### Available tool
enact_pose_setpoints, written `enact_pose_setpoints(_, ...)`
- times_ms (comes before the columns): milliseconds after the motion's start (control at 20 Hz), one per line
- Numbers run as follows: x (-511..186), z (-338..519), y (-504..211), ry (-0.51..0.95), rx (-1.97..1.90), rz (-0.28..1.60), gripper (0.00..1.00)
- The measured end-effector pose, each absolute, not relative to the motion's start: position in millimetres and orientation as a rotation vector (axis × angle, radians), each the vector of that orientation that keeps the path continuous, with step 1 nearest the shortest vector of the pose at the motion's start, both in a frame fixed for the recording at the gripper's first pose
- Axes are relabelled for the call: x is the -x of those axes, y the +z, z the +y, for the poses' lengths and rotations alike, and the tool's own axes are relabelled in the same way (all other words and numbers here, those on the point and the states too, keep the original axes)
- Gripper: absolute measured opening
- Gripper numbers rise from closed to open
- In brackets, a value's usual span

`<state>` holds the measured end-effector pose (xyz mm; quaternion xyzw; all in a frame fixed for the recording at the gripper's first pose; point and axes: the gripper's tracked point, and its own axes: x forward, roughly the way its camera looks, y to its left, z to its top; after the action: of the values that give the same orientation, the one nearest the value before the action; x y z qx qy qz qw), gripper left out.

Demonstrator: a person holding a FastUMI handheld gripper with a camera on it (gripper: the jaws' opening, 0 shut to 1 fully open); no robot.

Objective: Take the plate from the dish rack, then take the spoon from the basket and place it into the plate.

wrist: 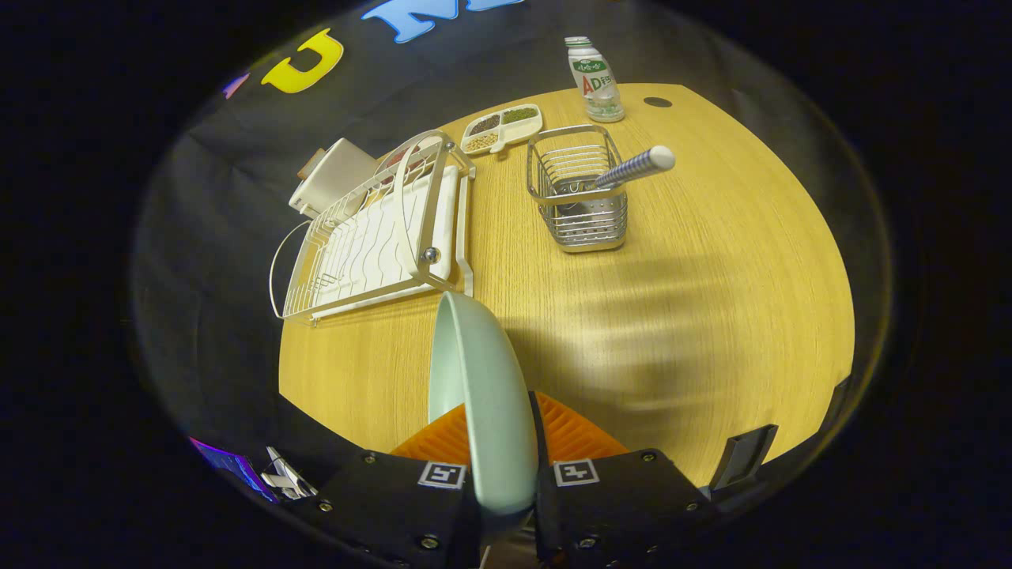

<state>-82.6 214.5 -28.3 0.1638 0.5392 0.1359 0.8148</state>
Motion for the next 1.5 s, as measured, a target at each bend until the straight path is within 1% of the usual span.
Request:
enact_pose_setpoints(300,76.9,254.8,-55.5,0.41,-0.524,1.163,0.26)
enact_pose_setpoints(450,72.6,259.4,-60.0,0.451,-0.599,1.154,0.26)
enact_pose_setpoints(650,66.5,253.8,-66.4,0.455,-0.613,1.139,0.28)
enact_pose_setpoints(700,64.0,245.7,-65.9,0.435,-0.582,1.13,0.28)
enact_pose_setpoints(750,60.8,238.6,-69.2,0.428,-0.544,1.112,0.33)
enact_pose_setpoints(800,62.5,231.7,-66.7,0.416,-0.511,1.099,0.34)
enact_pose_setpoints(950,61.2,211.6,-58.3,0.382,-0.449,1.031,0.63)
enact_pose_setpoints(1000,58.5,204.0,-51.2,0.364,-0.444,0.994,0.67)
enact_pose_setpoints(1500,45.6,117.0,48.9,0.217,-0.306,0.611,0.67)
